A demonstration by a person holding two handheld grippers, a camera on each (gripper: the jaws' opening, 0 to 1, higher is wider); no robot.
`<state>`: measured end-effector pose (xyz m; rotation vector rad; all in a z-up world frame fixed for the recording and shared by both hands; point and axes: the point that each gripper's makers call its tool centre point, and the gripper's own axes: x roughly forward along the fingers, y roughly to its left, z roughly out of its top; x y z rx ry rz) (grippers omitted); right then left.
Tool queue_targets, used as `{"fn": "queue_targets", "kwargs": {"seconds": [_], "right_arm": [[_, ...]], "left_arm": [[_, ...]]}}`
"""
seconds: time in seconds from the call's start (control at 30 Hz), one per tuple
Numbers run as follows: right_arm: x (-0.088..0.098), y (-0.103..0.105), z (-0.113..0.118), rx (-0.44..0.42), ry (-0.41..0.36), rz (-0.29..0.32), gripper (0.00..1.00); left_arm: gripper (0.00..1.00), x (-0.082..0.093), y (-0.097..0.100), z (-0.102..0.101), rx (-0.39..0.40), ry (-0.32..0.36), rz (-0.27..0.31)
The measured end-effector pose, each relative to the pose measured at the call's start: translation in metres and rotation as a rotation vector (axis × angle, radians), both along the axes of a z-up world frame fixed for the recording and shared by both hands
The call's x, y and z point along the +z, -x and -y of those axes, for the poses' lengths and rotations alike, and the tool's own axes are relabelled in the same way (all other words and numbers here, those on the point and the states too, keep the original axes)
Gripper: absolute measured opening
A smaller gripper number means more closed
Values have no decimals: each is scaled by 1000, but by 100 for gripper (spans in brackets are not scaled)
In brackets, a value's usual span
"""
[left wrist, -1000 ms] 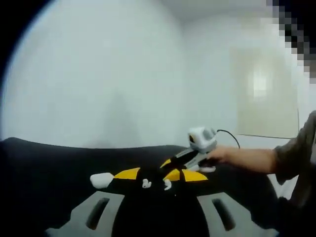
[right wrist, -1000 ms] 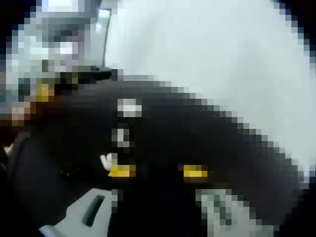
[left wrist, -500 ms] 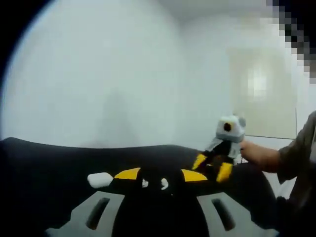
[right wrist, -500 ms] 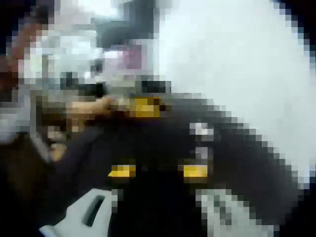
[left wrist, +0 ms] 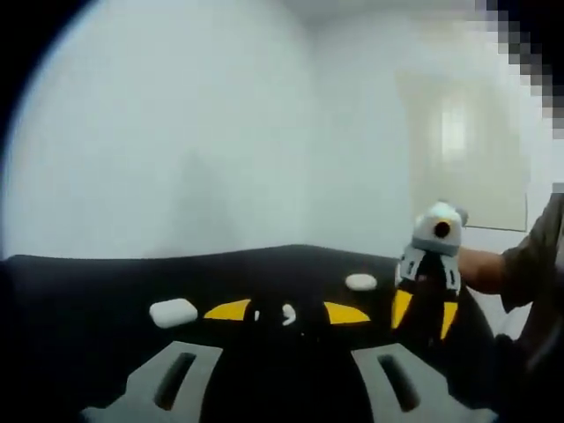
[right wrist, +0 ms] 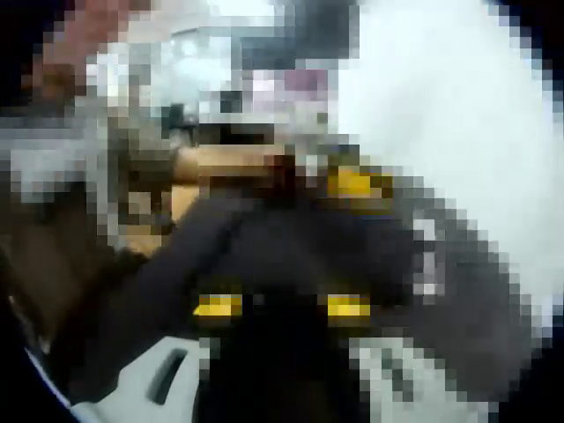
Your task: Pick up three earphones and place each one into its charging case using tactile feedback, ensure that each earphone is properly inserted and securely positioned inside the case.
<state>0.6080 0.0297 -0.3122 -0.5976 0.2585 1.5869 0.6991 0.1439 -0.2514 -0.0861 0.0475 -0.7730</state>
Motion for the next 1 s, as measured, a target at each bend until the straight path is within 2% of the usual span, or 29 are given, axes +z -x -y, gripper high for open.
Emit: {"fn": "queue_targets", "kwargs": {"seconds": [0.07, 0.1, 0.23, 0.37, 0.43, 0.5, 0.57, 0.6, 0.67, 0.7, 0.77, 0.8, 0.9, 0.93, 0.97, 1.0], "right_arm": [[-7, -14, 9, -35, 30, 66, 35], [-8, -17, 12, -45, 29, 73, 36], [-4, -31, 25, -104, -4, 73, 36], [-5, -51, 47, -234, 16, 75, 34], [-1, -62, 59, -306, 12, 83, 28], [7, -66, 62, -361, -53, 27, 26], [14, -63, 59, -392, -124, -72, 28], [18, -58, 54, -412, -171, -170, 31], [15, -47, 45, -446, -190, -326, 39], [12, -43, 39, -445, -188, -358, 41], [8, -39, 31, -448, -192, -349, 41], [5, -38, 26, -461, -193, -370, 41], [0, -31, 16, -518, -216, -545, 41], [-1, -31, 15, -530, -215, -565, 42], [2, -35, 14, -527, -238, -540, 42], [0, -34, 12, -529, -226, -533, 41]], "left_arm": [[27, -1, 0, 0, -2, -3, 1], [27, -1, 0, 0, -3, -6, 1], [27, -5, 0, 2, -6, -32, 1], [27, -7, 1, 3, -7, -41, -2], [27, -7, 1, 3, -5, -47, -2], [26, -9, 1, 4, -5, -58, -5], [26, -10, 1, 6, -11, -68, -6], [26, -11, 2, 7, -12, -71, -7], [26, -12, 2, 9, -15, -79, -9], [26, -13, 3, 9, -15, -81, -10], [26, -13, 2, 8, -14, -81, -11], [26, -13, 2, 8, -14, -81, -12], [26, -13, 3, 8, -14, -84, -13], [26, -14, 3, 8, -14, -87, -14], [26, -14, 3, 8, -14, -90, -13], [26, -14, 3, 8, -15, -91, -13]]}}
